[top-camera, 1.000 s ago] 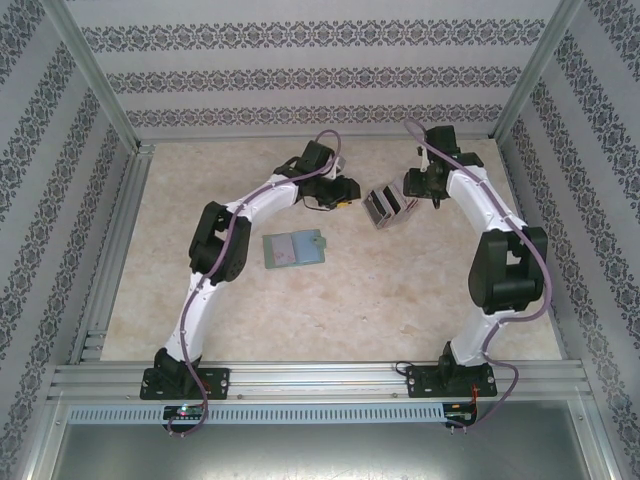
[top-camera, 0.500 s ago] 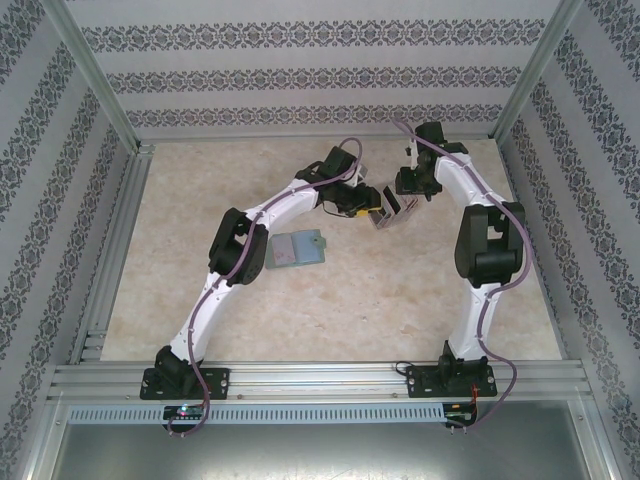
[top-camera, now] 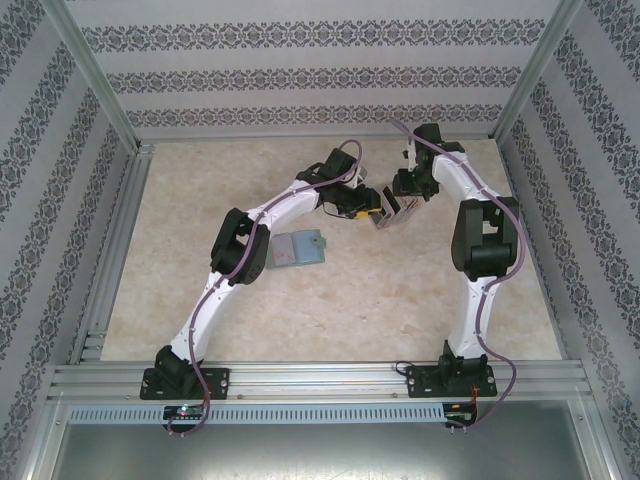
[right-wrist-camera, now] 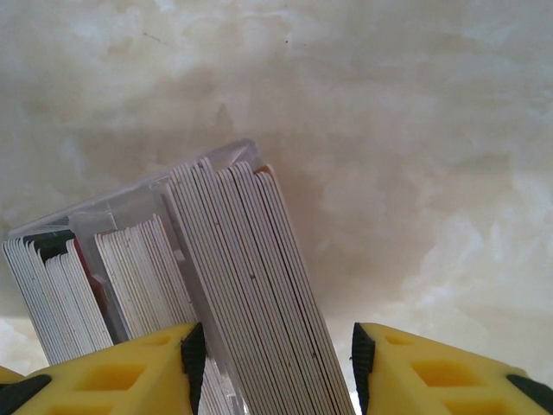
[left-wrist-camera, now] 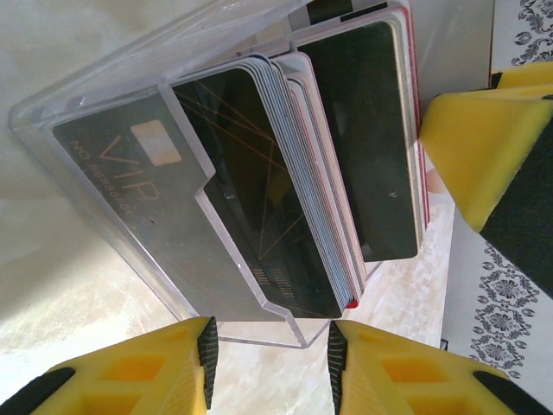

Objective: Put the credit cards into the card holder
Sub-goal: Pick up the credit card from the storage box.

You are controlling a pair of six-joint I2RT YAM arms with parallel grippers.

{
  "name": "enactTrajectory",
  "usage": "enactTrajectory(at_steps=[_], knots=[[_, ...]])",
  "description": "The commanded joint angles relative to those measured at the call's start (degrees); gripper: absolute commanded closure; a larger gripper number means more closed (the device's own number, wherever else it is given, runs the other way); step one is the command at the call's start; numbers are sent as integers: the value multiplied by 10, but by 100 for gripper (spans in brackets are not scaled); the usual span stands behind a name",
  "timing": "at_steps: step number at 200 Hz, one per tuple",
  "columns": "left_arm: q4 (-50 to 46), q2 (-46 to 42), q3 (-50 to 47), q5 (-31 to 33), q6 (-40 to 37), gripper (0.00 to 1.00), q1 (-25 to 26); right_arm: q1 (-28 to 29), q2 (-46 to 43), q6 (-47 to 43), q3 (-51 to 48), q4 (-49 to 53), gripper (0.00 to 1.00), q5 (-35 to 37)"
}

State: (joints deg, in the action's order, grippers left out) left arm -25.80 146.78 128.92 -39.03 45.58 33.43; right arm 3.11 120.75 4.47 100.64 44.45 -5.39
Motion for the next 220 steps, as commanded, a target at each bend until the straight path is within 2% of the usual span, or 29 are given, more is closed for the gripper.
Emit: enactTrajectory(at_steps=[1, 119, 172, 220], knots=[[-14, 9, 17, -13, 7, 59, 3, -12, 4, -3, 11, 11, 49, 4], [-9, 7, 12, -14, 10, 59, 5, -27, -41, 2, -2, -1, 50, -1], [-7, 6, 12, -15, 8, 59, 6, -27, -37, -6, -2, 7, 53, -15], [-6, 6, 12, -16, 10, 59, 6, -25, -12, -13, 7, 23, 50, -26]])
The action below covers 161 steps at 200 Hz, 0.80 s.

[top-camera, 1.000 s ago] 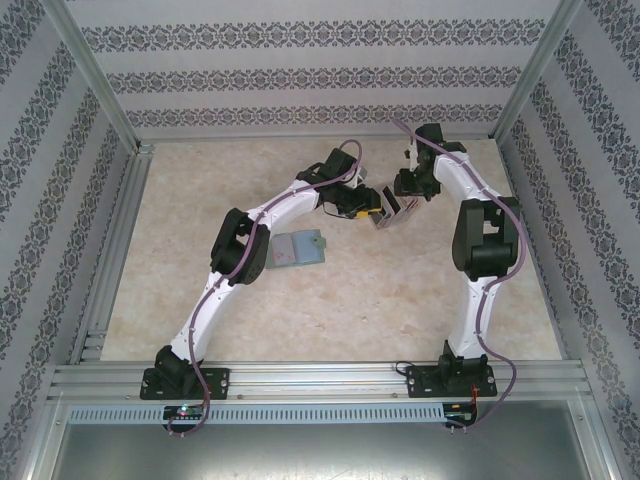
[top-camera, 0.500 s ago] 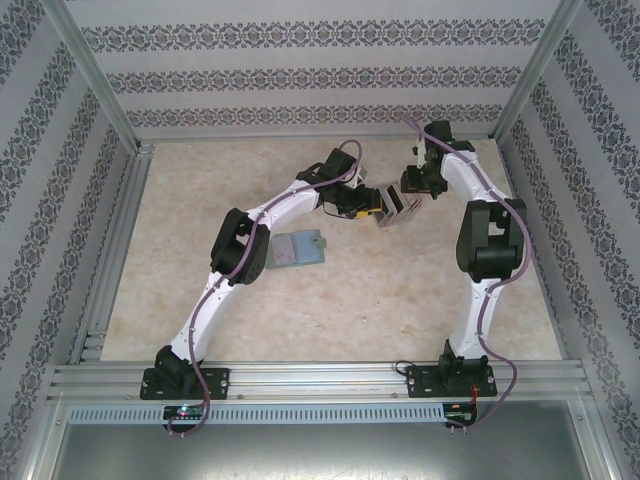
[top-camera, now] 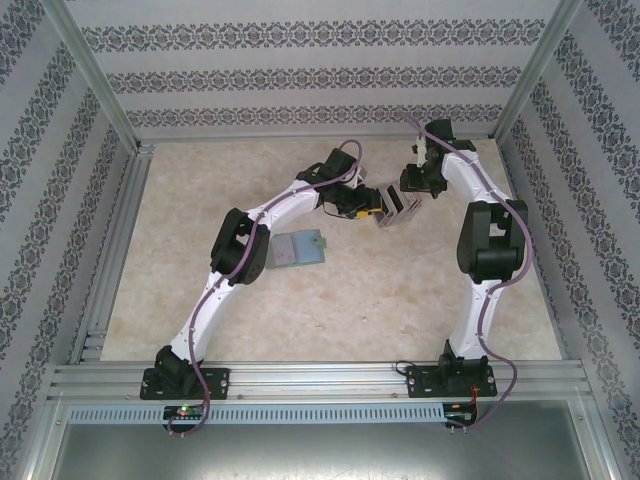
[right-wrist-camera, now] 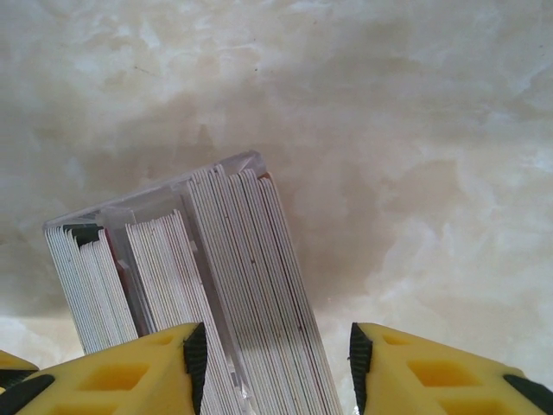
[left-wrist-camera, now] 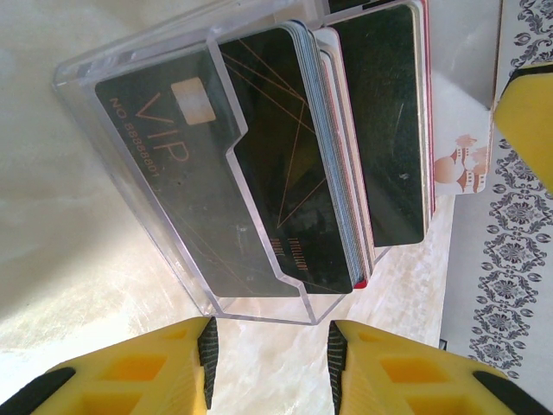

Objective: Put the credit cards into the card holder
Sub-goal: Pick up the credit card from the storage box.

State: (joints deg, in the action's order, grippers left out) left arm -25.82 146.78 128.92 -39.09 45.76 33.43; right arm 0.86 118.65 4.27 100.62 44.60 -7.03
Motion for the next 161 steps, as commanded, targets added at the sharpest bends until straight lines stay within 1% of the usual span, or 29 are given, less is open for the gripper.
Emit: enactTrajectory(at_steps=[1, 40, 81, 161], knots=[[-5, 6, 12, -15, 8, 59, 6, -3, 9, -11, 7, 22, 50, -9], [-6, 6, 12, -15, 8, 59, 6, -4, 21, -11, 6, 21, 50, 8], [-6, 6, 10, -15, 9, 59, 7, -5, 37, -12, 11, 30, 50, 8], [3, 7, 9, -15, 15, 59, 8, -18, -10, -7, 5, 21, 52, 30]])
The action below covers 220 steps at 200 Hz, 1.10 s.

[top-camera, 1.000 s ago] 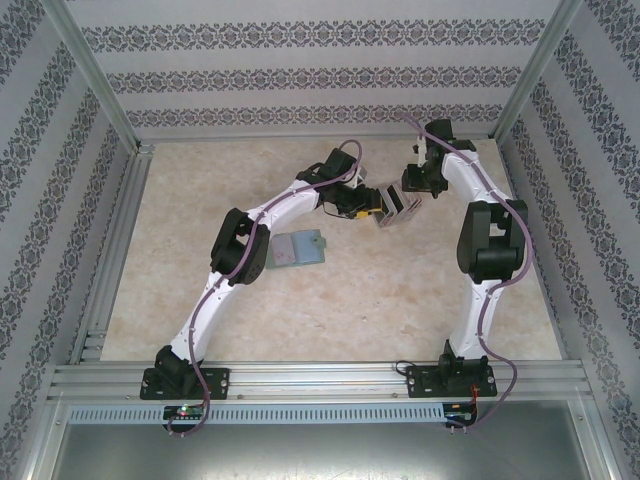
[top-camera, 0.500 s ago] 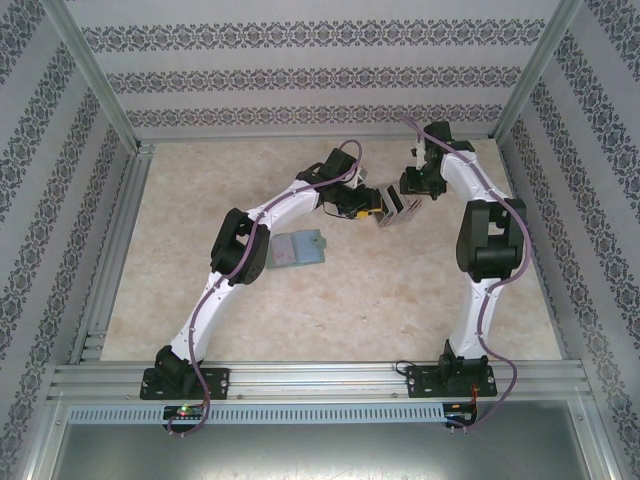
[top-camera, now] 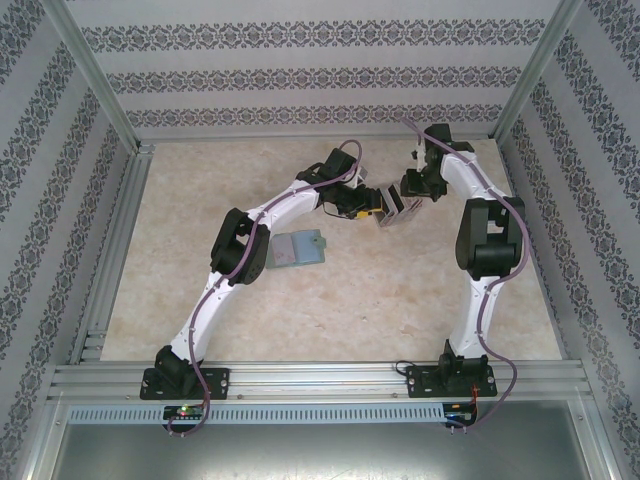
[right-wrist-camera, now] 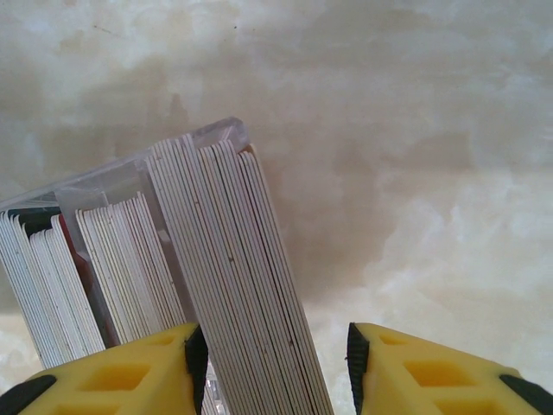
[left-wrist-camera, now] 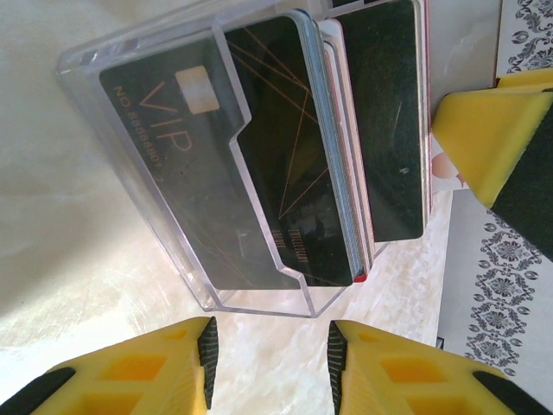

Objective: Put the credit cards into the card holder
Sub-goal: Pick up the credit card from the storage box.

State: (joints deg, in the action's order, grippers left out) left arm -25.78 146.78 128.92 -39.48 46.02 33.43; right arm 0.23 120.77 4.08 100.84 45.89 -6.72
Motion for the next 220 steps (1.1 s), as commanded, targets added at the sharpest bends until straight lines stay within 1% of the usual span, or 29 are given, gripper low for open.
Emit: enactTrajectory(at_steps=[1, 49, 78, 98, 137, 175, 220], knots=[[3, 7, 9, -12, 12, 59, 8, -12, -31, -5, 3, 8, 52, 27], [4, 6, 8, -14, 11, 59, 8, -14, -35, -4, 2, 8, 53, 24], [6, 5, 9, -14, 11, 59, 8, -15, -37, -5, 2, 10, 58, 22], [8, 5, 9, -14, 13, 59, 8, -15, -38, -7, 4, 11, 64, 14], [11, 5, 9, -16, 15, 59, 8, -15, -47, -9, 8, 15, 82, 8], [12, 5, 8, -18, 15, 59, 9, -14, -53, -11, 13, 20, 86, 1], [13, 6, 9, -18, 16, 59, 9, -11, -71, -7, 17, 25, 86, -16]])
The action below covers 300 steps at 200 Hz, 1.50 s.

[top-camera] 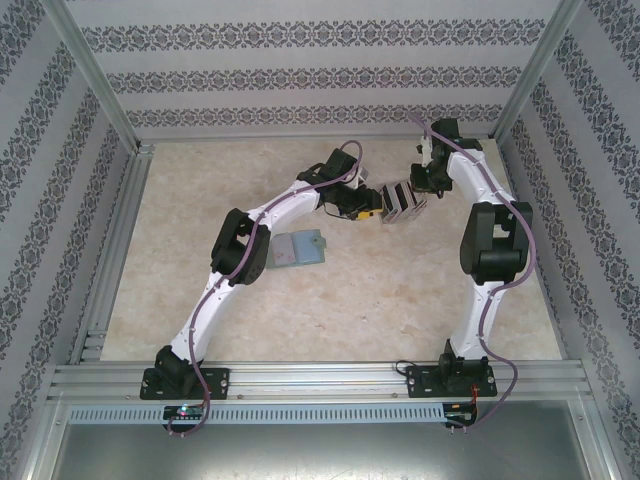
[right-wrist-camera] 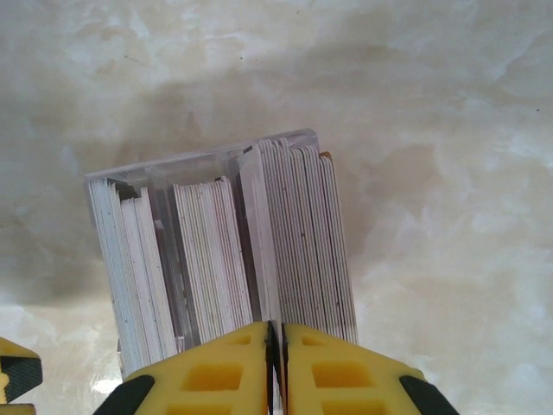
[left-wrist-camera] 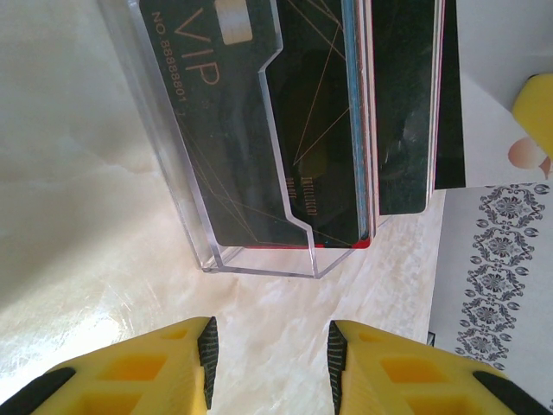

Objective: Put the credit cards into the card holder
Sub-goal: Pick up the credit card from the storage box.

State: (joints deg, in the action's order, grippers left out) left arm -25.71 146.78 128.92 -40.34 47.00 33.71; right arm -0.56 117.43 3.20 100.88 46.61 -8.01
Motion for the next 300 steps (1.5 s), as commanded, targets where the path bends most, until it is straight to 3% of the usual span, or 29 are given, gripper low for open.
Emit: enactTrajectory(at_steps=[1, 45, 109, 211, 300], knots=[[11, 6, 8, -10, 6, 59, 7, -3, -38, 1, 17, 17, 86, -3], [8, 3, 7, -11, 2, 59, 7, -3, -66, 16, 10, 12, 86, -35], [54, -43, -43, -15, -2, 60, 3, -4, -119, 83, -55, -61, 88, -163], [312, -239, -368, -9, 76, 60, -65, 30, -226, 243, -268, -297, 88, -326], [495, -329, -550, -33, 185, 59, -97, 108, -229, 398, -375, -546, 88, -364]])
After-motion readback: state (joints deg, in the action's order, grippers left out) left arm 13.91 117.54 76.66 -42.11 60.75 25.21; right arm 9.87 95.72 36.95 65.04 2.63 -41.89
